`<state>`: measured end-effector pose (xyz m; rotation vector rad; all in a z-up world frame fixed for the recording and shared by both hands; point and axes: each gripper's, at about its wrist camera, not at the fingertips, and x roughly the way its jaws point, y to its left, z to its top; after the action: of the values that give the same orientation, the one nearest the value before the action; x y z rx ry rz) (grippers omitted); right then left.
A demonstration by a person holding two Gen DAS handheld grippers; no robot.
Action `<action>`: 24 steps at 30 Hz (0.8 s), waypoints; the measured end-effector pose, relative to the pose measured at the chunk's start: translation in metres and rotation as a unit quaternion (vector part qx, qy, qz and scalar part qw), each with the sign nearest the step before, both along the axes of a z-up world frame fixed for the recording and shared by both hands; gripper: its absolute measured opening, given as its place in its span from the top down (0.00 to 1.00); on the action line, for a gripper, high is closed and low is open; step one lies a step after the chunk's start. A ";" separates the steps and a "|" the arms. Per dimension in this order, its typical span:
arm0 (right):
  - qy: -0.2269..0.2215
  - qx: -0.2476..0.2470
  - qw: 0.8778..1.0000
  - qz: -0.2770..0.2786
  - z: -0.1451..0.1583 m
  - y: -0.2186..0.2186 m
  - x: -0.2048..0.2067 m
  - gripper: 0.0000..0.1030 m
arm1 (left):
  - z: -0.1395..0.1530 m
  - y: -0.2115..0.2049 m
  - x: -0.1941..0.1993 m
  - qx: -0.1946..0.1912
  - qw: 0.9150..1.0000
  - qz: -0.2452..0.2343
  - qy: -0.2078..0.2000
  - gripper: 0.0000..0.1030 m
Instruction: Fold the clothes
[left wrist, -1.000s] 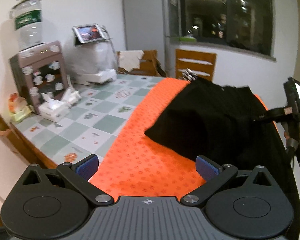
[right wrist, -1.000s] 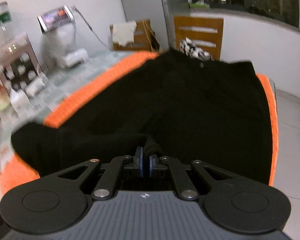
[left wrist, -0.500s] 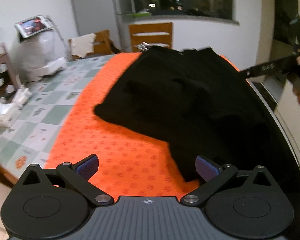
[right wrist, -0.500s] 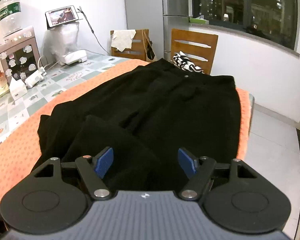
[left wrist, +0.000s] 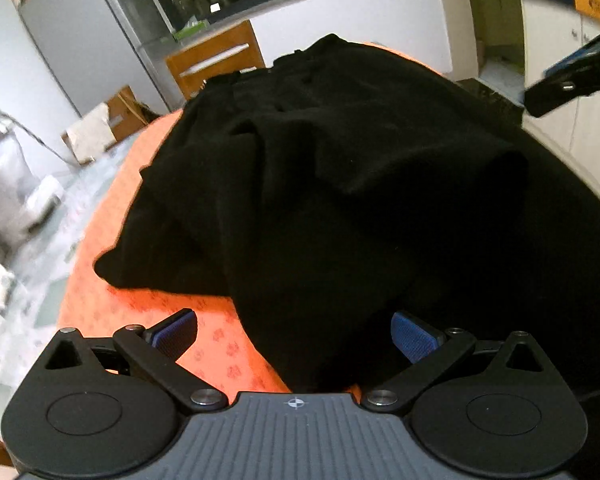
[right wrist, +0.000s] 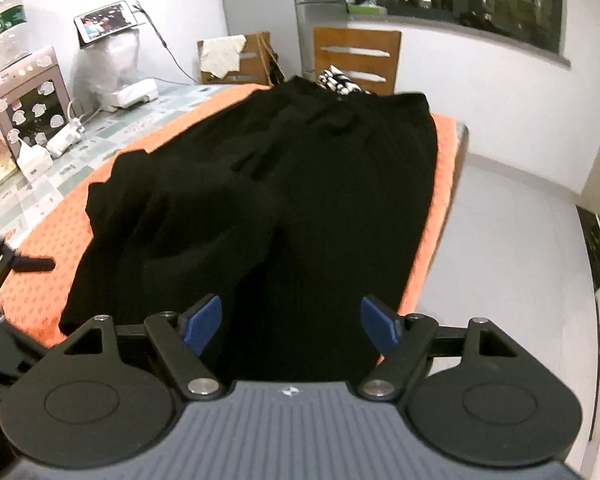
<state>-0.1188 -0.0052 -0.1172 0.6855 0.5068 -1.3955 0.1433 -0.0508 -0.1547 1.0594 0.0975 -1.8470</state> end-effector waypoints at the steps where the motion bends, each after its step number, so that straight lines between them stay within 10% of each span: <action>1: -0.001 0.002 1.000 -0.003 -0.002 0.004 -0.001 0.20 | 0.001 0.000 -0.001 -0.008 1.000 0.000 -0.002 0.01; 5: -0.001 0.005 1.000 -0.011 -0.007 0.018 -0.002 0.19 | 0.009 0.001 -0.001 -0.044 0.999 0.008 -0.006 0.08; 12: -0.003 0.014 1.000 -0.008 -0.013 0.023 0.002 0.19 | 0.008 0.002 0.000 -0.039 0.999 -0.007 -0.025 0.58; 24: -0.011 0.021 1.000 -0.006 -0.018 0.021 0.001 0.19 | -0.006 0.003 -0.026 -0.012 0.995 -0.093 -0.045 0.59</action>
<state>-0.1178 0.0154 -0.1352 0.7381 0.5166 -1.3899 0.1170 -0.0475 -0.1610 1.1654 -0.0789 -1.9580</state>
